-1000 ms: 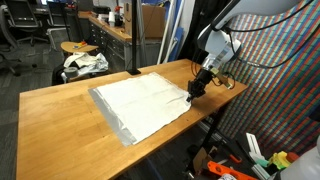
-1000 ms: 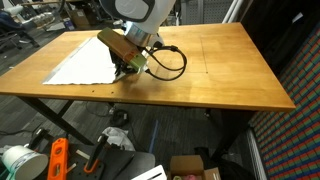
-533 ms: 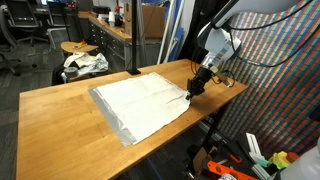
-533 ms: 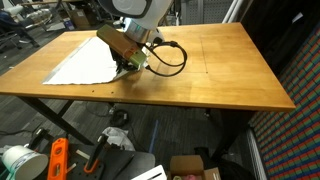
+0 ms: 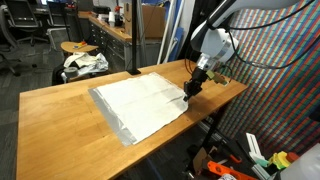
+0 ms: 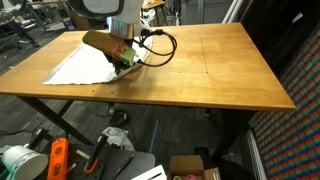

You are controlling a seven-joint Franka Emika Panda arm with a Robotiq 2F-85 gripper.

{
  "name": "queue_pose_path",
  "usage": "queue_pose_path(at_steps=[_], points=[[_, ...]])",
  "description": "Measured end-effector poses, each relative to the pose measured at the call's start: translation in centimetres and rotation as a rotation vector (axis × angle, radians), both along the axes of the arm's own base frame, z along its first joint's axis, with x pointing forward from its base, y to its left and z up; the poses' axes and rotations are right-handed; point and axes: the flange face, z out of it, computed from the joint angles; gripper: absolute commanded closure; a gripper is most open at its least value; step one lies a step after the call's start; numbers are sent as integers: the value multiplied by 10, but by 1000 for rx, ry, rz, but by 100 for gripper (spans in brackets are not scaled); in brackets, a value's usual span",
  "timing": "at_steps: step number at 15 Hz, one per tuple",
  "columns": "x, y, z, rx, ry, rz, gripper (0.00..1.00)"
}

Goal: Fold the cloth once

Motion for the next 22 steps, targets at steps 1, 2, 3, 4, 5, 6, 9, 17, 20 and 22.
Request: queue_pose_path(at_steps=[1, 2, 3, 4, 5, 6, 9, 17, 20, 22], points=[[-3, 6, 0, -20, -8, 14, 96], [-7, 11, -1, -35, -15, 26, 96], [-10, 17, -1, -49, -23, 34, 96], [-14, 23, -1, -60, -32, 40, 96], [-17, 28, 1, -71, -43, 46, 96], [-21, 33, 3, -83, -55, 51, 96], [-29, 47, 16, -100, -90, 48, 96], [-34, 75, 71, -128, -209, 1, 96], [-43, 87, 80, -139, -242, 2, 96], [-50, 94, 83, -150, -257, 0, 95]])
